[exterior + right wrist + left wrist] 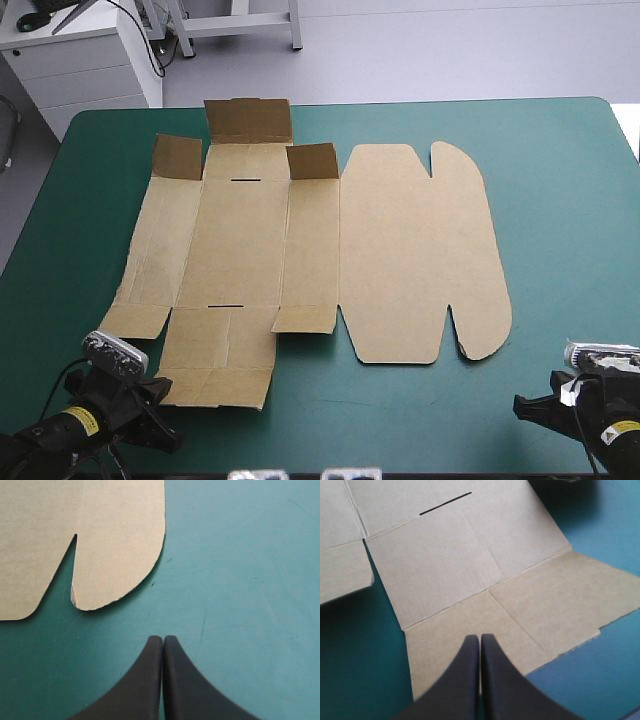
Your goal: Fold the box
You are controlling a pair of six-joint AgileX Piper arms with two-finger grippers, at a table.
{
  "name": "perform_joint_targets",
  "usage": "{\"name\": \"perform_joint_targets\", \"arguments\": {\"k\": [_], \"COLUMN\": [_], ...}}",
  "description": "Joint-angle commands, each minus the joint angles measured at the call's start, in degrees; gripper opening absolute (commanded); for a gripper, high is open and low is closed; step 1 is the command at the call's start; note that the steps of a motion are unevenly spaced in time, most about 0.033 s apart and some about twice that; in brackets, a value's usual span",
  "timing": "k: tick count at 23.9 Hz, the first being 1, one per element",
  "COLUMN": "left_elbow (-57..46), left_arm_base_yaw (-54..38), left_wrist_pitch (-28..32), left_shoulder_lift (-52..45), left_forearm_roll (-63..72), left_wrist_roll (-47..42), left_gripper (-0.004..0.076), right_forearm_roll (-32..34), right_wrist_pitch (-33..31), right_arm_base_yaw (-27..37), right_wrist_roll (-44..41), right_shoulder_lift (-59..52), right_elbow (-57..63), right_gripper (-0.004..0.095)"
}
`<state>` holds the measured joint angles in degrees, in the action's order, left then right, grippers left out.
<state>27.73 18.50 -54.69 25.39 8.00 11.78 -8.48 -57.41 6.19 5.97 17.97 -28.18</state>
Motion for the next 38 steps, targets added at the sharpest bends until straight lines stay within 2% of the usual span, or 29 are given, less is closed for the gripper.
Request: {"name": "perform_joint_targets", "arguments": {"k": [1,11,16,19,26,29,31,34,36,38], "left_elbow": [1.86,2.31,7.09,11.36,26.75,33.19,37.12,41.56,42.7,42.75], "left_arm_base_yaw": [0.4,0.4,0.4,0.4,0.08,-7.75,-15.74,-30.66,-39.8,-44.72], "left_wrist_pitch": [2.78,2.2,1.82,2.19,3.15,5.86,5.33,1.61,-0.68,-2.92], "left_shoulder_lift": [0.51,0.51,3.37,7.38,28.23,36.92,41.69,47.85,51.28,53.37], "left_forearm_roll": [0.87,0.9,0.38,-0.23,-5.0,-3.66,0.11,15.93,26.52,31.32], "left_wrist_roll": [-1.23,-1.19,-1.79,-1.79,-4.0,-3.61,0.92,12.62,17.42,20.88], "left_gripper": [-0.0008,-0.0008,-0.0008,-0.0008,-0.0008,-0.0008,-0.0008,-0.0008,-0.0008,-0.0008], "right_forearm_roll": [-0.71,-0.71,-0.71,-0.71,-0.71,-0.71,-0.71,-0.71,-0.71,-0.71], "right_wrist_pitch": [3.53,3.53,3.53,3.53,3.53,3.53,3.53,3.53,3.53,3.53], "right_arm_base_yaw": [0.02,0.02,0.02,0.02,0.02,0.02,0.02,0.02,0.02,0.02], "right_wrist_roll": [0.43,0.43,0.43,0.43,0.43,0.43,0.43,0.43,0.43,0.43], "right_shoulder_lift": [0.48,0.48,0.48,0.48,0.48,0.48,0.48,0.48,0.48,0.48], "right_elbow": [-1.82,-1.82,-1.82,-1.82,-1.82,-1.82,-1.82,-1.82,-1.82,-1.82], "right_gripper": [-0.0014,-0.0014,-0.0014,-0.0014,-0.0014,-0.0014,-0.0014,-0.0014,-0.0014,-0.0014]}}
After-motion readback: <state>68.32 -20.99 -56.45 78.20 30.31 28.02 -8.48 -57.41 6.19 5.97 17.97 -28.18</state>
